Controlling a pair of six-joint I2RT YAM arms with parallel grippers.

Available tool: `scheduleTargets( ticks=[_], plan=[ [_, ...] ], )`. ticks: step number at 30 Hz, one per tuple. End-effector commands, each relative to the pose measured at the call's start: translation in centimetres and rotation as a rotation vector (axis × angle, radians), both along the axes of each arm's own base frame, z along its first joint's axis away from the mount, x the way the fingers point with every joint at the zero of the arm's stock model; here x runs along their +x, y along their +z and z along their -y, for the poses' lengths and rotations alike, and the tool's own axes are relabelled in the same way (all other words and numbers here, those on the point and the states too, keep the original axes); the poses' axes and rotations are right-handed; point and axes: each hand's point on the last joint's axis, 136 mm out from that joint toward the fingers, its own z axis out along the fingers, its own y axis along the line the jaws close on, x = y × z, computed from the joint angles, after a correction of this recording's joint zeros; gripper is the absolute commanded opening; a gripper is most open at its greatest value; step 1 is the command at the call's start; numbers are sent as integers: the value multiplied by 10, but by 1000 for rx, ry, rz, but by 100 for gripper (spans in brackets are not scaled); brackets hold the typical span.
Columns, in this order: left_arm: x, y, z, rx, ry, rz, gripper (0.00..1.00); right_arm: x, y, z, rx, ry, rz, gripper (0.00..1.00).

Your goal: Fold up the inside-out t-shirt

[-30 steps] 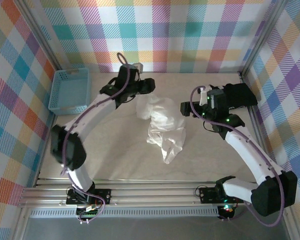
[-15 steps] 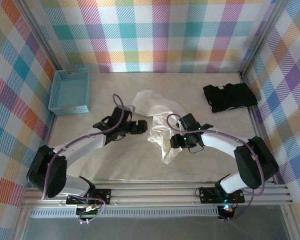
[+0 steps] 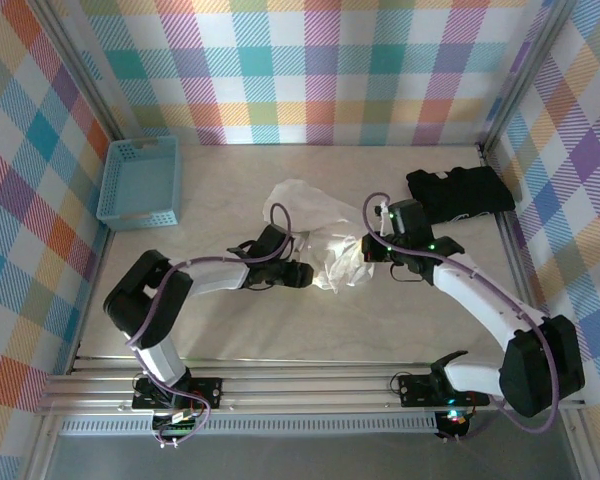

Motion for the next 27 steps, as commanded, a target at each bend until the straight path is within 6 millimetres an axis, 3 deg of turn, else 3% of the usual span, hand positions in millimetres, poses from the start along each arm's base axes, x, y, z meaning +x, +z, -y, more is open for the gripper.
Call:
scheduleTargets(
  ticks=[1,7,13,27],
  plan=[
    [1,1,16,-32,-52,11,48,1,2,-2,21,13,-11,0],
    [0,-8,10,6,-45,11,46,15,9,3,17,-6,13,0],
    [-5,-2,1,0,-29,40,61,27,12,2,21,-3,27,0],
    [-13,-2,-16,38,-13,55,62,33,7,7,-3,1,20,0]
  ],
)
